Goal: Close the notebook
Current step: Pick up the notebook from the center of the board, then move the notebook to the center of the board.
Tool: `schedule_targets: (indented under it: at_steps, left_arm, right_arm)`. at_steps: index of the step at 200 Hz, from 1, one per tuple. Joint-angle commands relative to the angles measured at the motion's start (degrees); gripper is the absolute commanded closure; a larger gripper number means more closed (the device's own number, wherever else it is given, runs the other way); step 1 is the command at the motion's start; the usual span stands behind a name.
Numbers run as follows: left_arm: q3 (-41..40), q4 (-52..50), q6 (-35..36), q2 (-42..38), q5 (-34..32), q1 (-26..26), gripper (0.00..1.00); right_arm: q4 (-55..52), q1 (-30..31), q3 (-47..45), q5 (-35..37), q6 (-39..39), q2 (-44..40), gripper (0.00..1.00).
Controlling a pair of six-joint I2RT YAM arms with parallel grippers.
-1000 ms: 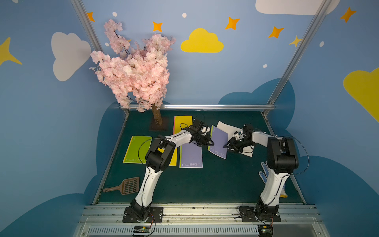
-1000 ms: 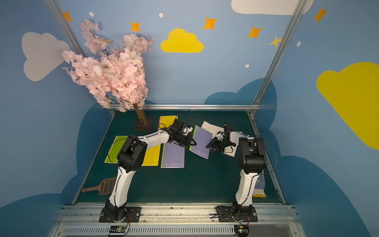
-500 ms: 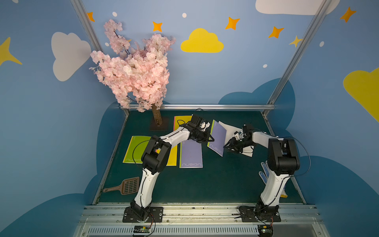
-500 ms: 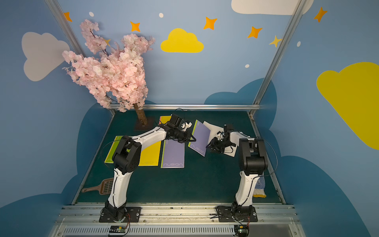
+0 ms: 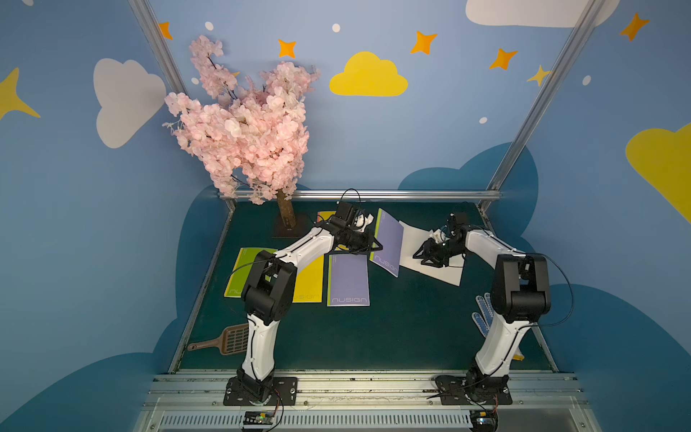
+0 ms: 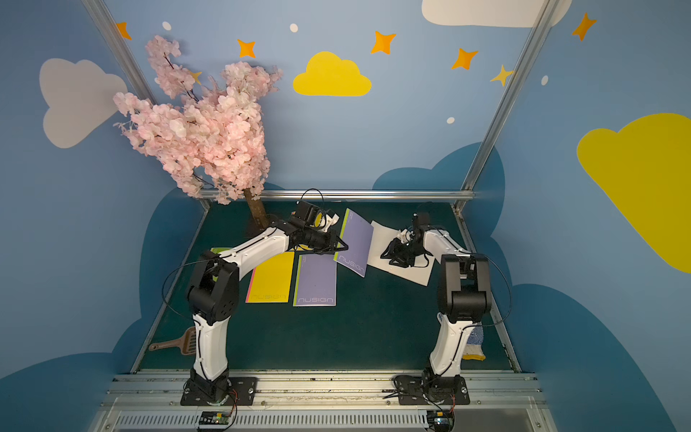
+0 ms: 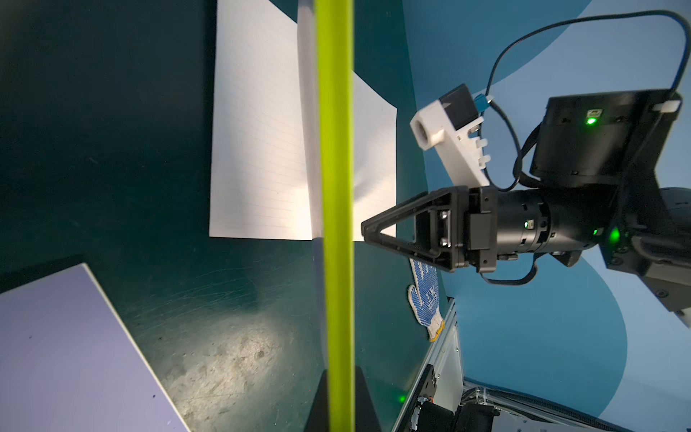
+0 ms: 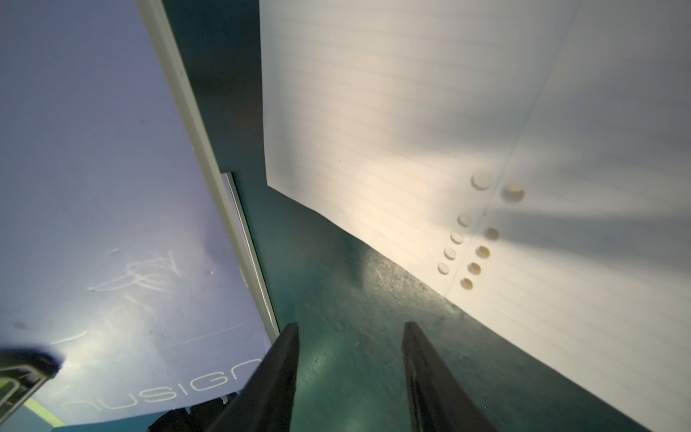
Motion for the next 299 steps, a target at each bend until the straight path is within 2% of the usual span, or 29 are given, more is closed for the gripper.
schedule_targets:
  at_steps: [1, 59, 299]
  left_arm:
    - [-1.19, 0.48, 1.53, -3.63, -0.09, 0.74, 0.97]
    - [-3.99, 0.53, 1.63, -6.26, -0.66, 1.44, 0.97]
    - [-7.94, 1.29, 1.54, -9.04, -0.30, 2.52, 0.97]
  right_arm:
    - [-4.15, -0.38, 3.40, 4.14, -2.23, 2.51, 0.52]
    - [-8.24, -0.41, 10.52, 8.41, -3.80, 8.29, 0.51]
    - [-8.96, -0.54, 17.27, 6.68, -4.46, 17.24, 0.51]
